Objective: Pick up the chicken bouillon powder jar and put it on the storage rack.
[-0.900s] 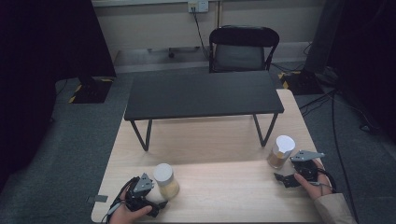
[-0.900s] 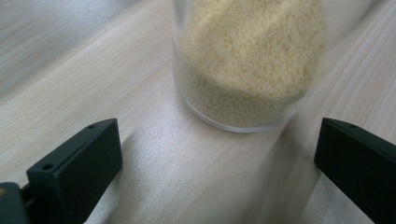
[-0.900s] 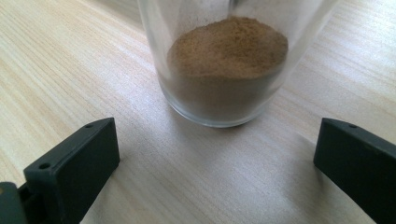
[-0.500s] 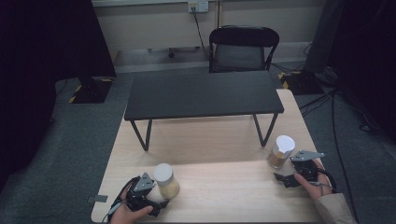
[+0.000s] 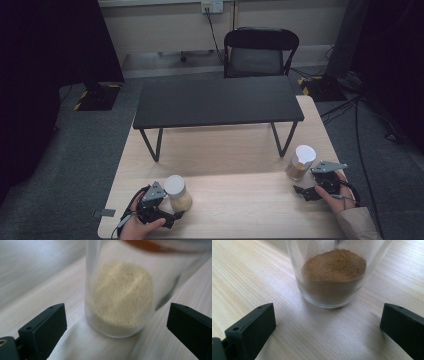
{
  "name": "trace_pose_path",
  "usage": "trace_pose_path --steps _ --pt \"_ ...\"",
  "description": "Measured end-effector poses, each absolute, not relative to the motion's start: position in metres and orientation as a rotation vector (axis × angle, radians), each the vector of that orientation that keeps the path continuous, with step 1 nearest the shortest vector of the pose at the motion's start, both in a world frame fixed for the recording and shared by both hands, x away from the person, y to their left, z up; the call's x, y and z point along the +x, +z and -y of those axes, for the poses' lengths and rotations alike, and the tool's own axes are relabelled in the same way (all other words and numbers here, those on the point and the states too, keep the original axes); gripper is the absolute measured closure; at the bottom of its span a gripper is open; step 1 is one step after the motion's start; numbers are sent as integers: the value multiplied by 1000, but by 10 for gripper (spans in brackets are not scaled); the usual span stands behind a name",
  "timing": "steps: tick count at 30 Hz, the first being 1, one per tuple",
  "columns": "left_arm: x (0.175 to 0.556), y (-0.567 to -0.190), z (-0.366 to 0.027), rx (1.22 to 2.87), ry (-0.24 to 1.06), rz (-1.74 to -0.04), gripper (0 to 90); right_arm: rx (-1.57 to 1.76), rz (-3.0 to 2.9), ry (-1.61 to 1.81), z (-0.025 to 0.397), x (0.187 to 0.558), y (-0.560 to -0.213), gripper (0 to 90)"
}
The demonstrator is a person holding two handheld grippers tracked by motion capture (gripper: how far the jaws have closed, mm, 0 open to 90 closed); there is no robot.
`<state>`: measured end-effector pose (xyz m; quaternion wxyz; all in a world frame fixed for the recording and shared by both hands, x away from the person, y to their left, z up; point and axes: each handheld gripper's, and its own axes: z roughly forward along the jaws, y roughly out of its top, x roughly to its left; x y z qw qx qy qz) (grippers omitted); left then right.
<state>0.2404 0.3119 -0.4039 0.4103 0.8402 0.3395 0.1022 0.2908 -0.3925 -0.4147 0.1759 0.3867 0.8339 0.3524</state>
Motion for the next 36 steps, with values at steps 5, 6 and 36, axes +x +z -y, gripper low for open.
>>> trace_pose_path --steps 5,6,36 --pt "242 -398 -312 2075 260 -852 19 1095 -2362 998 392 291 -415 0" --pt "243 -397 -312 2067 259 -851 19 1096 -2362 998 392 291 -415 0" --pt "246 -379 -304 2012 289 -792 309 1095 -2362 998 393 291 -415 0"
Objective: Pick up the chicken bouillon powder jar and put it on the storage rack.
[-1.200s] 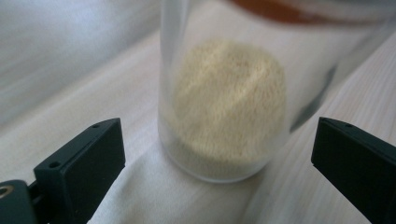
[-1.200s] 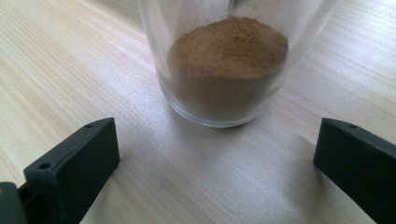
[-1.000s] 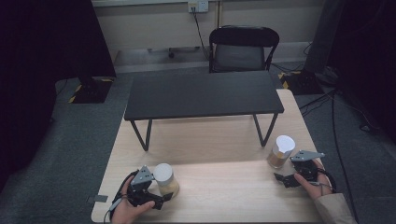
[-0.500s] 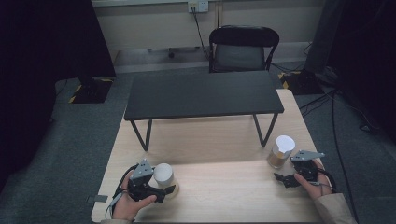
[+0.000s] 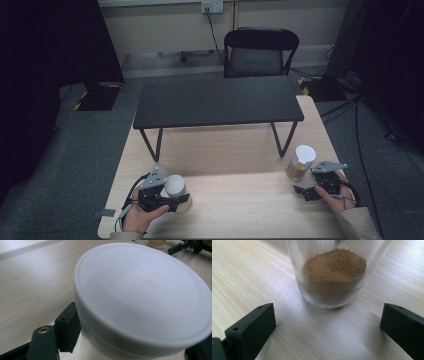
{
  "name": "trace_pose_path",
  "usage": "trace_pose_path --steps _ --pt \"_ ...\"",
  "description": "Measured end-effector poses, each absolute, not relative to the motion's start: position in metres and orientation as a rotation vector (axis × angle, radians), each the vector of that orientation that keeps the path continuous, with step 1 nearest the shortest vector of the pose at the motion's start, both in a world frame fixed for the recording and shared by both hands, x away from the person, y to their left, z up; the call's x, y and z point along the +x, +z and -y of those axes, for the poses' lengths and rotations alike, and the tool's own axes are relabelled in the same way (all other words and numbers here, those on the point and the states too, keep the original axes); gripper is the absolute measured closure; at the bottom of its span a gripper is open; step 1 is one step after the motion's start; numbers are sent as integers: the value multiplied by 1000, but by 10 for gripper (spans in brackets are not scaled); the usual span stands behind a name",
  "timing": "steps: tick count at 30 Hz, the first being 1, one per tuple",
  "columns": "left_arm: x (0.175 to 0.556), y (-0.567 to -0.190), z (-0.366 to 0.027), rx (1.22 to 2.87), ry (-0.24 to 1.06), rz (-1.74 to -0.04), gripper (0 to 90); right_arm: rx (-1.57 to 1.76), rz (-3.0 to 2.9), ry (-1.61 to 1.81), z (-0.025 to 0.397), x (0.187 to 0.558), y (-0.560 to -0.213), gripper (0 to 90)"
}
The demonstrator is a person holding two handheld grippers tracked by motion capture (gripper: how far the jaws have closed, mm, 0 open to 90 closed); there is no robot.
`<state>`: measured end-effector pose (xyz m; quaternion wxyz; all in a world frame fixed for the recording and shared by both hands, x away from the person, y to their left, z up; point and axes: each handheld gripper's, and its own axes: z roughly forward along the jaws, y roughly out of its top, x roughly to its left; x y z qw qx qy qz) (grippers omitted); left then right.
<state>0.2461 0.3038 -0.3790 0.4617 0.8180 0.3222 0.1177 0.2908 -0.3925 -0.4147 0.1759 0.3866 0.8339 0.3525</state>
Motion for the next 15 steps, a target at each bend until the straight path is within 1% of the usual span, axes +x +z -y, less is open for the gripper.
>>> trace_pose_path --steps 6,11,15 --pt "239 -376 -294 2032 350 -786 324 1095 -2362 998 392 291 -415 0" --pt "240 -374 -286 2035 369 -791 336 1095 -2362 998 392 291 -415 0" --pt "244 -373 -280 2039 357 -779 342 1095 -2362 998 392 291 -415 0"
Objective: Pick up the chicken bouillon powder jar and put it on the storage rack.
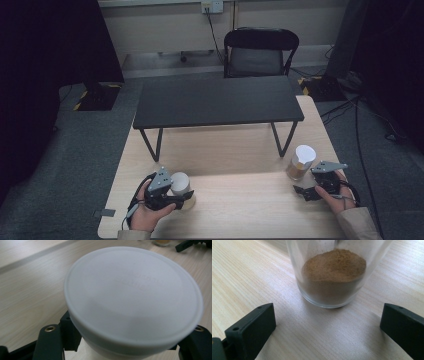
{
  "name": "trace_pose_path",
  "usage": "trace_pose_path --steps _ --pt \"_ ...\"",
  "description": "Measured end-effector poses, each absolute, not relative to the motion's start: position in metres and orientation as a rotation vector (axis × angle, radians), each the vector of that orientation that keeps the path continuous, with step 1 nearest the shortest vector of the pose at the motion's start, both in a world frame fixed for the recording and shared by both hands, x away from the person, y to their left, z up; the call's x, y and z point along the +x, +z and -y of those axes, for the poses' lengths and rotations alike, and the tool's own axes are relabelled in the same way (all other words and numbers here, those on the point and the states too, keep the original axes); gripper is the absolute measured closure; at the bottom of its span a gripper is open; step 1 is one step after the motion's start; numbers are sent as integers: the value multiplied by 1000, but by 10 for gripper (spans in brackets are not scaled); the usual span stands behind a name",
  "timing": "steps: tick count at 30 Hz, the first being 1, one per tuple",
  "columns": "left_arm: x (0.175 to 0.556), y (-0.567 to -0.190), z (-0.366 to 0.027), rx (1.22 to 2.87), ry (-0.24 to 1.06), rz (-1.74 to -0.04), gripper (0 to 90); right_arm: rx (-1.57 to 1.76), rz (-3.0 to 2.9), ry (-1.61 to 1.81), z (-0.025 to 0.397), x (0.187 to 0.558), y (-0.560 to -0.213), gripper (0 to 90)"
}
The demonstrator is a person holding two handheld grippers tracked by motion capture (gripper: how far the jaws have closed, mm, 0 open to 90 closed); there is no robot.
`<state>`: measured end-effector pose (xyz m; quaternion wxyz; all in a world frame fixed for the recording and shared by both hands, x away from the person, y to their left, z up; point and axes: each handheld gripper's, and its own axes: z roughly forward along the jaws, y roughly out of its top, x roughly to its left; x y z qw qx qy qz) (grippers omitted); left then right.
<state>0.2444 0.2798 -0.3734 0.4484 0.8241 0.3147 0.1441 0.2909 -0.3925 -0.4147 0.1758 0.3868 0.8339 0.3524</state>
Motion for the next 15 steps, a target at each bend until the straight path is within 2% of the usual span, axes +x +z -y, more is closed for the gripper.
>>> trace_pose_path --steps 15 --pt "275 -358 -236 2055 302 -666 347 1096 -2362 998 392 291 -415 0"
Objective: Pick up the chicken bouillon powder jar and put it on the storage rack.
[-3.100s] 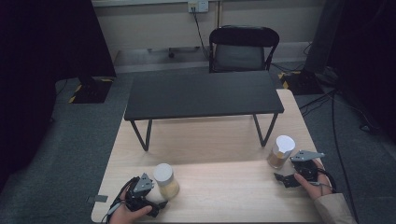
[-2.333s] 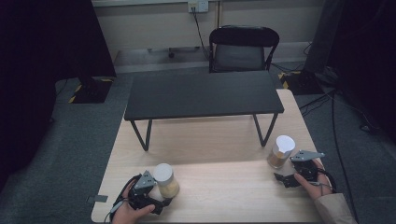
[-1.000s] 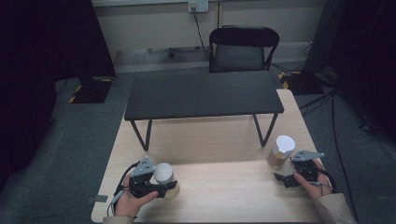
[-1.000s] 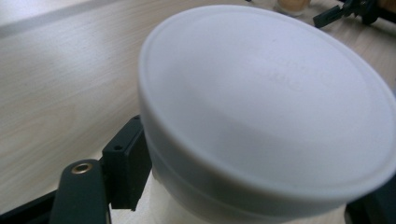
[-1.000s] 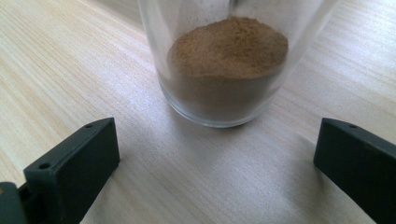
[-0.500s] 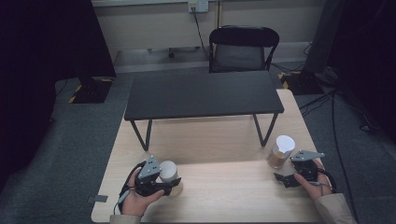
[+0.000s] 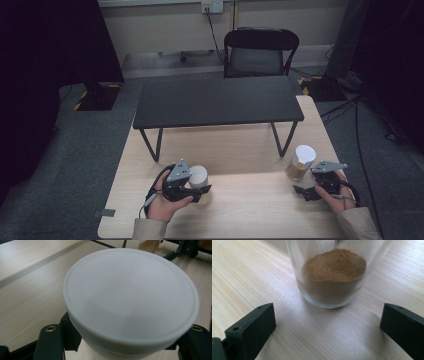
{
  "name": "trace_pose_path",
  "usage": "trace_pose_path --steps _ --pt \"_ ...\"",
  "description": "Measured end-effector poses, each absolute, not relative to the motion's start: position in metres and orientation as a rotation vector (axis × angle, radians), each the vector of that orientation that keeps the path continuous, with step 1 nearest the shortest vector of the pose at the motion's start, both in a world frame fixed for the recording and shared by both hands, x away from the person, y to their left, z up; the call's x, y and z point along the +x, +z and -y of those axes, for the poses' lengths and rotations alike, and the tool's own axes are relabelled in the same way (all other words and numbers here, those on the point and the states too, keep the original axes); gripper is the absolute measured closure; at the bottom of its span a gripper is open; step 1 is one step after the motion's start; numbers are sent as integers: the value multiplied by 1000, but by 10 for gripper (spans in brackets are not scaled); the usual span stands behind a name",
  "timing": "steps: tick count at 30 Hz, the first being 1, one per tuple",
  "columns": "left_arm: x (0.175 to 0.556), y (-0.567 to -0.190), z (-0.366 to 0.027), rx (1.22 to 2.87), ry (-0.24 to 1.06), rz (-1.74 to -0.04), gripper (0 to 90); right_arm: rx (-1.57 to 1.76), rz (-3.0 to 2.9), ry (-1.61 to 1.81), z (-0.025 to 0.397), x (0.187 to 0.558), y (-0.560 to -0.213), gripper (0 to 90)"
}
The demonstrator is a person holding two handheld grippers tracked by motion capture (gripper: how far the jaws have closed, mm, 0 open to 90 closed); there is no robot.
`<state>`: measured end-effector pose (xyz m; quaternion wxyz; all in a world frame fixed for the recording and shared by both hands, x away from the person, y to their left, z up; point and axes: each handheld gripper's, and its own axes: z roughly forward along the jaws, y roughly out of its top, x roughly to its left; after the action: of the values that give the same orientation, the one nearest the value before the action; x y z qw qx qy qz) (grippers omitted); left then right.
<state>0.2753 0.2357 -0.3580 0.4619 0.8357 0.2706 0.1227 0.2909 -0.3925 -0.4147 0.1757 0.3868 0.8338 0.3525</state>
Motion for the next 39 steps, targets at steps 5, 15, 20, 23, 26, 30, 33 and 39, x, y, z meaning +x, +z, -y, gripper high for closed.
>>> trace_pose_path --steps 5,15,20,23,26,30,33,39 --pt "285 -355 -223 2063 286 -638 347 1095 -2362 998 393 291 -415 0" --pt "308 -351 -197 2079 246 -599 348 1095 -2362 998 393 291 -415 0" --pt "318 -347 -186 2077 234 -584 348 1095 -2362 999 393 291 -415 0" --pt "323 -342 -177 2089 239 -567 348 1095 -2362 999 393 291 -415 0" --pt "328 -338 -171 2089 234 -558 348 1095 -2362 999 393 291 -415 0" --pt "333 -330 -164 2098 235 -542 348 1095 -2362 999 393 291 -415 0" --pt "338 -325 -161 2094 228 -536 348 1094 -2363 999 393 291 -415 0" --pt "346 -313 -155 2084 222 -524 348 1093 -2363 999 393 291 -415 0"
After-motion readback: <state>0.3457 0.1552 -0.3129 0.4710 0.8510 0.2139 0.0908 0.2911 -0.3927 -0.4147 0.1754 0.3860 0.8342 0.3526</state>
